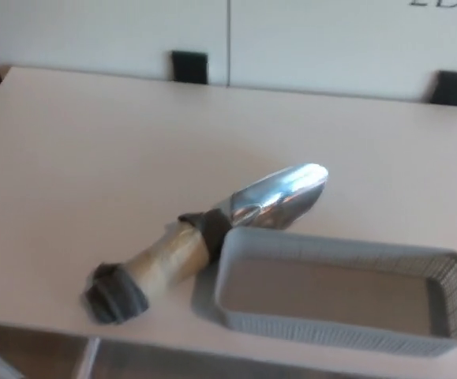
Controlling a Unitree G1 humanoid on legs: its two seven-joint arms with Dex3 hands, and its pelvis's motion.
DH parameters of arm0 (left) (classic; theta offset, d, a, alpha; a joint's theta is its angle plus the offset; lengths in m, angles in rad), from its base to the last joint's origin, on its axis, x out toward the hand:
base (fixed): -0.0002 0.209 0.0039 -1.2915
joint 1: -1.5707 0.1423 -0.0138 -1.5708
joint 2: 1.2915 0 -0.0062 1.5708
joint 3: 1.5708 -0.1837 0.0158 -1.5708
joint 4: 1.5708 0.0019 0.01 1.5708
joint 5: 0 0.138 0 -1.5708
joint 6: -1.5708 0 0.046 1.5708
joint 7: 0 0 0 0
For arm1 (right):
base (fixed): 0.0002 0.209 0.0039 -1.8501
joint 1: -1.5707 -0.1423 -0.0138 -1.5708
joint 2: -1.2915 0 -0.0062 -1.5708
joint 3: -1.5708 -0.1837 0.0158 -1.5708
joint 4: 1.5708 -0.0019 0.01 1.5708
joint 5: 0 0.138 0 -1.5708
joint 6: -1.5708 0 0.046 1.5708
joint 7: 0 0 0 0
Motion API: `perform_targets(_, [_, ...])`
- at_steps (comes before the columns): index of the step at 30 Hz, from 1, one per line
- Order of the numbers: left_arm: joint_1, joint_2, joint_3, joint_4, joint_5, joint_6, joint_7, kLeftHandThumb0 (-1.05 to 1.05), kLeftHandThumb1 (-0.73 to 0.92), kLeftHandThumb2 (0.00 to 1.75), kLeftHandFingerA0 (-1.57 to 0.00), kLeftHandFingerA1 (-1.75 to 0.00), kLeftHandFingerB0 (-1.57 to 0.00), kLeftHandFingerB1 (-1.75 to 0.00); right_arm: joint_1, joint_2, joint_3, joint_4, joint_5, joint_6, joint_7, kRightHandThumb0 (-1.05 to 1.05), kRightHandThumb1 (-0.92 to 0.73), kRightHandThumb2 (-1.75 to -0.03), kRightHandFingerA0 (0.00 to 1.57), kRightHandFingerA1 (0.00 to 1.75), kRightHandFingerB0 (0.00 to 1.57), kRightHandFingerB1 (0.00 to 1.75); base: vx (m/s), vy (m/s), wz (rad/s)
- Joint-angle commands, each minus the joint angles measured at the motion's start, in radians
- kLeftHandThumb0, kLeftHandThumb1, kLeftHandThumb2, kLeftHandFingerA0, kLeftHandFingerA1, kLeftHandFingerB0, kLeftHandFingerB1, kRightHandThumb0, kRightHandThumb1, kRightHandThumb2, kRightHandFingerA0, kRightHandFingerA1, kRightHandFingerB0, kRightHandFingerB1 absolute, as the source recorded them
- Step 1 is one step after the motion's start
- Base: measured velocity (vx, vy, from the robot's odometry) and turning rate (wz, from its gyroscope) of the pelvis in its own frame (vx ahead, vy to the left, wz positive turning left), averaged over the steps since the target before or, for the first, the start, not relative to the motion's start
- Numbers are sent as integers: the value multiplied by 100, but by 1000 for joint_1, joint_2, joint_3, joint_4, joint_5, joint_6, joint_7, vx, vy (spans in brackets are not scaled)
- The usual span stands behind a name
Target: The robot walks towards a desk on which a shovel is kept on the left hand side and a container is kept on the right hand side. The robot picks up the shovel using its left hand and places it in the container.
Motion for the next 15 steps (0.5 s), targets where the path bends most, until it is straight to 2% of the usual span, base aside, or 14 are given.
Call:
perform_targets(1, [8, 7, 7, -13, -9, 11, -2, -35, 66, 60, -47, -37, -41, -33, 7, -1, -10, -24, 14, 69, -10, -24, -55, -56, 78, 58, 56, 48, 129, 166, -7])
perform_targets(9, [2, 11, 9, -5, -14, 6, -20, -37, 67, 60, -45, -36, -41, -33, 10, -7, 3, -50, -8, 99, -21, -27, -55, -56, 78, 56, 56, 47, 15, 24, -6])
perform_targets(12, [7, 9, 10, -8, -10, 7, -12, -38, 67, 60, -46, -36, -42, -33, 14, -4, 8, -55, -17, 113, -33, -27, -56, -56, 79, 57, 57, 48, -30, 172, -9])
perform_targets(13, [11, 7, 10, -16, -10, 9, -9, -37, 67, 59, -47, -36, -43, -33, 24, 1, 1, -75, 2, 134, -24, -25, -56, -56, 76, 58, 56, 49, -27, 297, 66])
perform_targets(15, [8, 10, 12, -16, -9, 6, -10, -37, 65, 60, -47, -37, -42, -34, 57, 7, 1, -138, 13, 179, -19, -25, -57, -56, 74, 57, 53, 48, -31, 260, -13])
